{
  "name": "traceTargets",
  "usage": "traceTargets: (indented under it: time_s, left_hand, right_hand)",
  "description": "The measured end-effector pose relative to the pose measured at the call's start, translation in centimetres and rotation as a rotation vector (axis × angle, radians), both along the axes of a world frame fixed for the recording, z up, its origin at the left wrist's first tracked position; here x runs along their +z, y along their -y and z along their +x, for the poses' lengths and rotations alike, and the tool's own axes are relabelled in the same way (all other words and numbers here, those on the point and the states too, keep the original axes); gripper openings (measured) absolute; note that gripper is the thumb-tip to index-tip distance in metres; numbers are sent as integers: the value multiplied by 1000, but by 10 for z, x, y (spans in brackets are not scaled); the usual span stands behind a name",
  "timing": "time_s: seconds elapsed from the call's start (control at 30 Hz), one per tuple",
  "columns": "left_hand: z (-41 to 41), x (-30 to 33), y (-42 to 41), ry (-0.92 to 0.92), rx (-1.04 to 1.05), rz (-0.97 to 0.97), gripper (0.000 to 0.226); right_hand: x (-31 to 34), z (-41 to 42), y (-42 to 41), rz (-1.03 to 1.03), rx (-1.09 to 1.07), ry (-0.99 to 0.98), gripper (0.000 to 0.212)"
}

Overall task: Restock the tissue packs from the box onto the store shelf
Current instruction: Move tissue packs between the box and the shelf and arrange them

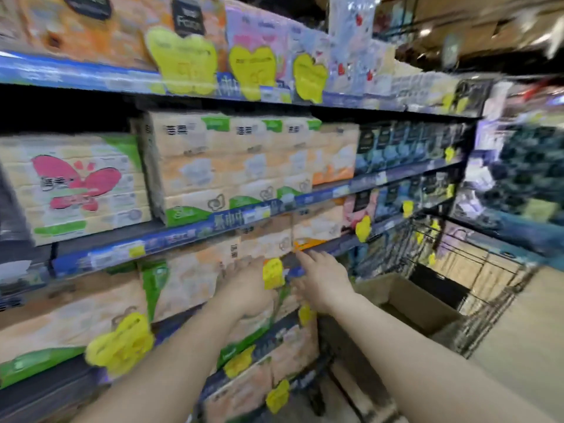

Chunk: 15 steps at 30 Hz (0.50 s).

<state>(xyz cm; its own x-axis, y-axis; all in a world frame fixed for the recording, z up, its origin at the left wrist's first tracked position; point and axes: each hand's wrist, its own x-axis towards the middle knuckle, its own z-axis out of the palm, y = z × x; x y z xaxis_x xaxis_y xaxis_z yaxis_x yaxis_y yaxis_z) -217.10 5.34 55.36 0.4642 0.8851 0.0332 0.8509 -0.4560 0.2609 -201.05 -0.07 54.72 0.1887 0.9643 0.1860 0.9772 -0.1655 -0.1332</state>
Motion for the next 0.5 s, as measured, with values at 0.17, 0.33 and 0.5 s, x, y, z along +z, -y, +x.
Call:
traceTargets:
  time_s: [0.17,0.33,0.5]
  left_hand:
    - [129,-25,10,-21,-208,-6,81]
    - [235,-62,-20,-50,-299,-122,82]
    - [332,-99,-78,-61,-349,-223,81]
  right_hand:
    - [-28,114,37,-9,-210,-56,66]
    - [-57,206,25,-100,-313,-64,67]
    - [-86,300,-20,-173,-387,-79,67]
